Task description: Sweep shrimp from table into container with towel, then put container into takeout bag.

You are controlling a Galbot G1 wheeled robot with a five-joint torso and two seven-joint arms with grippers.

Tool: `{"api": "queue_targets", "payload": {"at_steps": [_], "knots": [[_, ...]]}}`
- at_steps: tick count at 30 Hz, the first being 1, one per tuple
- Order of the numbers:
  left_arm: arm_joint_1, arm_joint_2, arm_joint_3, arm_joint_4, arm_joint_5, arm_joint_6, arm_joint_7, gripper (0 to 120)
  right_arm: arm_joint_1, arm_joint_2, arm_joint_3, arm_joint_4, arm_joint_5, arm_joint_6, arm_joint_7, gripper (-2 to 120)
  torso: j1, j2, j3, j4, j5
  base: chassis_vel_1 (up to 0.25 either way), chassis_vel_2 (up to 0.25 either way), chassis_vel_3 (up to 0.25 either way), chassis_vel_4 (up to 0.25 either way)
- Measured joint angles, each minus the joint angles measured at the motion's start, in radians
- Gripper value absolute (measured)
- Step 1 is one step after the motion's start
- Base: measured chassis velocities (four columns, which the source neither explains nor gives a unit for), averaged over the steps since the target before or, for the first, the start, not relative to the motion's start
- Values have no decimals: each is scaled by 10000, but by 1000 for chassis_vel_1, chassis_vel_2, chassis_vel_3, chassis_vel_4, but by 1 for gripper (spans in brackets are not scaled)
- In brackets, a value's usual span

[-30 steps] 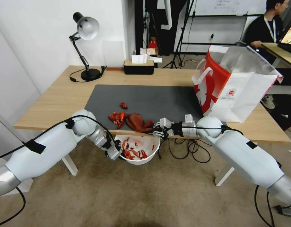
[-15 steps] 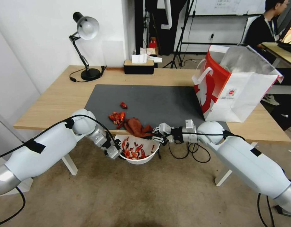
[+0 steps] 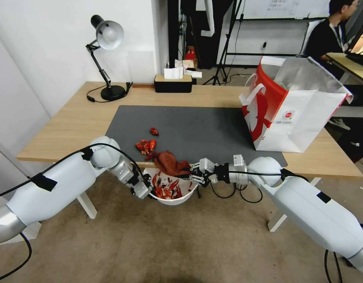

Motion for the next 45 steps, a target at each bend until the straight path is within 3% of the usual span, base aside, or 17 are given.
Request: {"api": "queue_targets", "payload": {"at_steps": [17, 24, 27, 35, 45], "knots": [[269, 218, -227, -135, 43, 0, 3, 0, -529, -120, 1017, 636, 1864, -441, 604, 6, 0, 2, 0, -1, 0, 0, 0, 0, 0], [459, 428, -421, -238, 56, 3, 9, 0, -278, 394, 963, 366, 3302, -575, 1549, 6, 0, 2, 1, -2, 0, 0, 0, 0, 0], [658, 597, -648, -273, 64, -16, 14, 0, 303, 990, 925, 6, 3809, -571, 2259, 6, -1, 2, 1, 0, -3, 0, 0, 0, 0], [1031, 1019, -1203, -337, 83, -51, 106, 0, 2134, 2622, 493, -2391, 2501, 19, 3517, 6, 0, 2, 3, 1, -2, 0, 0, 0, 0], [1482, 1282, -1856, -244, 73, -103, 115, 0, 3665, 3916, -84, -5646, 532, 337, 3374, 6, 0, 1, 3, 0, -2, 0, 0, 0, 0]]}}
